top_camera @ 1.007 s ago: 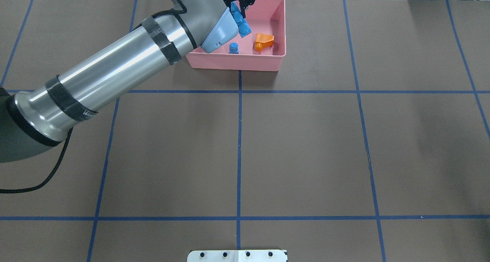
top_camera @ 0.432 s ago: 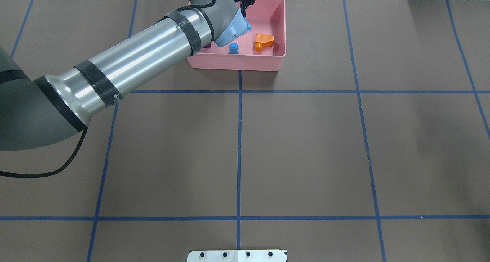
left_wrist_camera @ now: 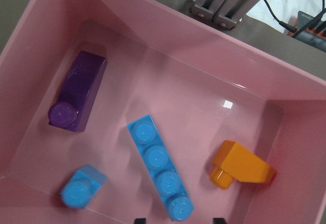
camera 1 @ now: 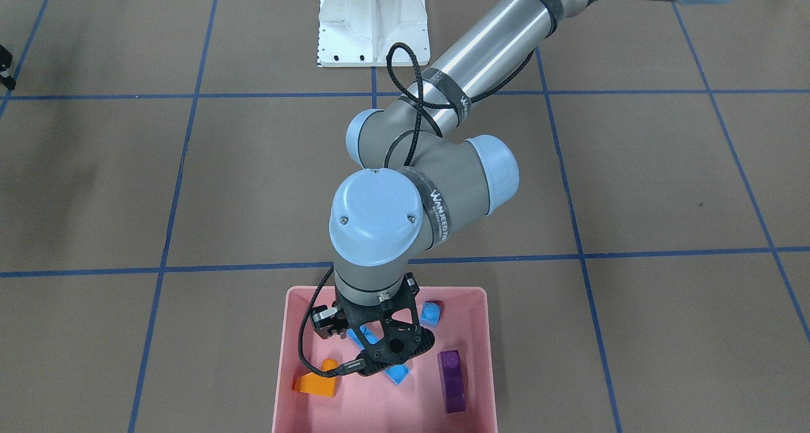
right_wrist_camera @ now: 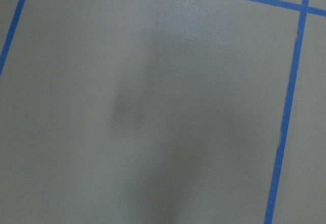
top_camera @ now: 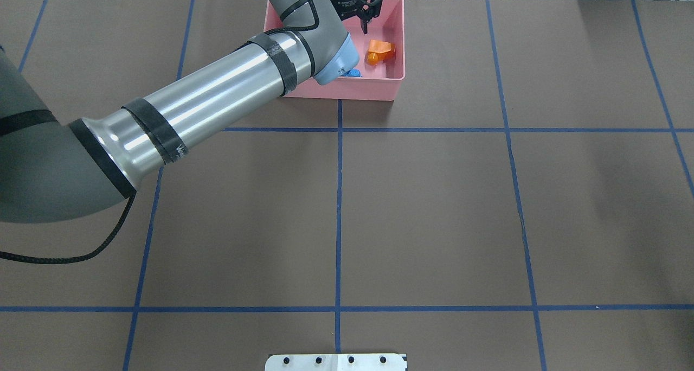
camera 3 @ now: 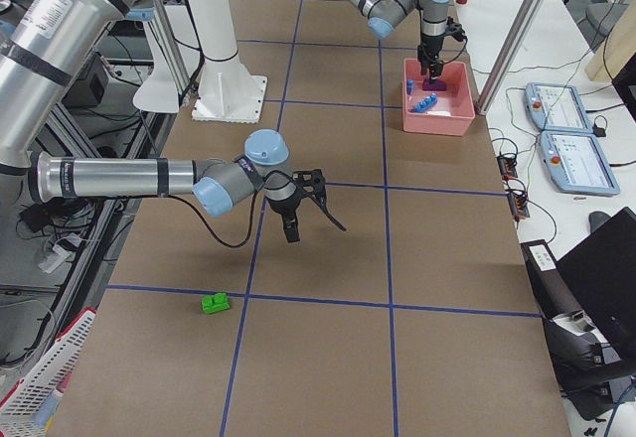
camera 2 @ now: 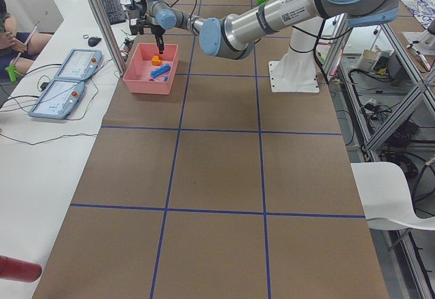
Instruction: Put all blocks into box
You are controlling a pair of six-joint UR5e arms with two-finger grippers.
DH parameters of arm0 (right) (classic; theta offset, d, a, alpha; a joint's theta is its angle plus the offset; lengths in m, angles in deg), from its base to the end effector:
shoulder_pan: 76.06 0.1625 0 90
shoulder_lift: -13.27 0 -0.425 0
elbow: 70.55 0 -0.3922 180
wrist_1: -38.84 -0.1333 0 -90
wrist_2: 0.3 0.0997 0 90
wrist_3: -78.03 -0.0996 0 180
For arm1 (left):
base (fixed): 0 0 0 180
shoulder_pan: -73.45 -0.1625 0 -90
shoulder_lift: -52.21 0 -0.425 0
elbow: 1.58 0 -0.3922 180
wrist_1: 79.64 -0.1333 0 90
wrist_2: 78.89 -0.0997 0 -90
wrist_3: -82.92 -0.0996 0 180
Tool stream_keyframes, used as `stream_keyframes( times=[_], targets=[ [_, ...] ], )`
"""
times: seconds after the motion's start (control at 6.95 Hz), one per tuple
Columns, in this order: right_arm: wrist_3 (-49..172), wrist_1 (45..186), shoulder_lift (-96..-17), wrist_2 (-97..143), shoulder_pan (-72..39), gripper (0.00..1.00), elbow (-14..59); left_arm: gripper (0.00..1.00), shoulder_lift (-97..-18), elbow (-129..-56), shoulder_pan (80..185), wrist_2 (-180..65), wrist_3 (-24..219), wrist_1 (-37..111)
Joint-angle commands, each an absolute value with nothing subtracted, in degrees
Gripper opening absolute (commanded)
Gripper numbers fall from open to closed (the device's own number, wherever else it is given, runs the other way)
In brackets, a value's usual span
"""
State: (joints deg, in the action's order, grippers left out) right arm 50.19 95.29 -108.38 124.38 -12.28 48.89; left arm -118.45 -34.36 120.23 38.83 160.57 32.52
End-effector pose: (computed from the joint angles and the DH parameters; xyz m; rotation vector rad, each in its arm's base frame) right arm -0.0623 -0.3000 0.5575 0.2040 -0.7661 -0.1387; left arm 0.5611 -0.7241 0.0659 -0.0134 0.9083 -0.3669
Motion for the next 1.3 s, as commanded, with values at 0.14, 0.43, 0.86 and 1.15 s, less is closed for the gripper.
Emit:
stream_keyframes(
  times=[0.14, 0.43, 0.86, 1.15],
  targets=[
    [50.78, 87.84, -115.81, 124.51, -12.34, 1.0, 47.93, 1.0, -113.6, -46.41, 119.41, 39.32, 159.48, 26.33],
    [50.17, 73.64, -120.31, 124.51, -12.42, 1.0, 39.71, 1.0, -103.77, -70.97, 120.03, 39.15, 140.16, -0.57],
    [47.71, 61.35, -120.5, 124.51, -12.6, 1.0, 28.6, 1.0, -70.07, -108.62, 124.49, 39.24, 118.33, -8.01],
    [47.62, 61.43, -120.42, 124.51, -13.65, 1.0, 27.1, 1.0, -57.08, -117.04, 129.41, 40.28, 107.58, -8.01]
  ],
)
